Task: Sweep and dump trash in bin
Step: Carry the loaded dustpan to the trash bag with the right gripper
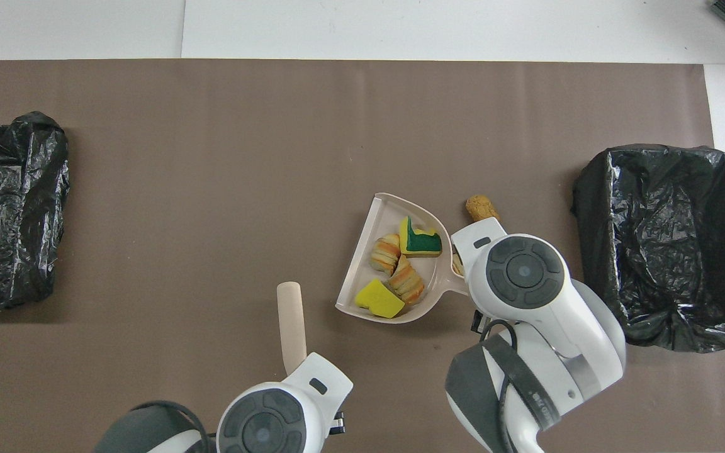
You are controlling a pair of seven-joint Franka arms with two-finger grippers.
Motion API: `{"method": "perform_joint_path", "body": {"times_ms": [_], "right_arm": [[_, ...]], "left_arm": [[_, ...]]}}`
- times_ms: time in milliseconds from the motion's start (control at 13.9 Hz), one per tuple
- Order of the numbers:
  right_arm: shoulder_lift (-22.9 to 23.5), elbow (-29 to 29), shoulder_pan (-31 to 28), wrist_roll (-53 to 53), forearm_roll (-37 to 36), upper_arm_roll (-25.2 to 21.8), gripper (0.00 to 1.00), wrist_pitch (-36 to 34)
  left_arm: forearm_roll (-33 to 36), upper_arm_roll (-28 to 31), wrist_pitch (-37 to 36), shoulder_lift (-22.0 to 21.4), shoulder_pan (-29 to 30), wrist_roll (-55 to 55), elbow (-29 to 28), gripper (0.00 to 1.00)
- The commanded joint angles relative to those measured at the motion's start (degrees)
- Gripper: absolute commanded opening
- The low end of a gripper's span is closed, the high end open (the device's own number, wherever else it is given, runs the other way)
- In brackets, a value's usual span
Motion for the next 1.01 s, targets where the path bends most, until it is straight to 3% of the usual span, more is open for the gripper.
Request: {"method": "perform_joint_path", "body": {"times_ms": [0, 288, 504, 791, 863, 935], "right_arm": [[-2.4, 4.9, -6.8, -9.8, 3.8, -1.6, 0.00, -5.8], [-1.7, 11.5, -19.1, -21.4, 3.9, -2.4, 0.00, -11.7], [-0.5, 13.6, -30.0, -29.0, 2.9, -2.5, 0.00, -11.8], [4.3, 20.6, -38.3, -40.1, -2.7, -3.8, 0.00, -11.8], [6.6, 22.0, -40.7, -45.2, -3.5, -4.8, 0.00, -11.4], [9.5, 23.7, -42.7, -50.7, -3.8, -5.4, 0.00, -10.5]], "left_arm": [[-4.6, -4.8, 3.6, -1.9, -0.5, -1.5, -3.4, 0.00], [-8.0, -9.5, 11.0, -1.2, -0.5, -1.1, -7.7, 0.00], [-8.0, -9.5, 11.7, -0.5, -0.4, 0.5, -8.4, 0.00], [-8.1, -9.2, 11.1, 0.5, 0.2, 5.8, -8.4, 0.04], [-8.1, -9.1, 11.1, 0.5, 0.3, 5.9, -8.4, 0.22], [-8.1, -9.1, 11.1, 0.5, 0.6, 6.0, -8.4, 0.50]]}}
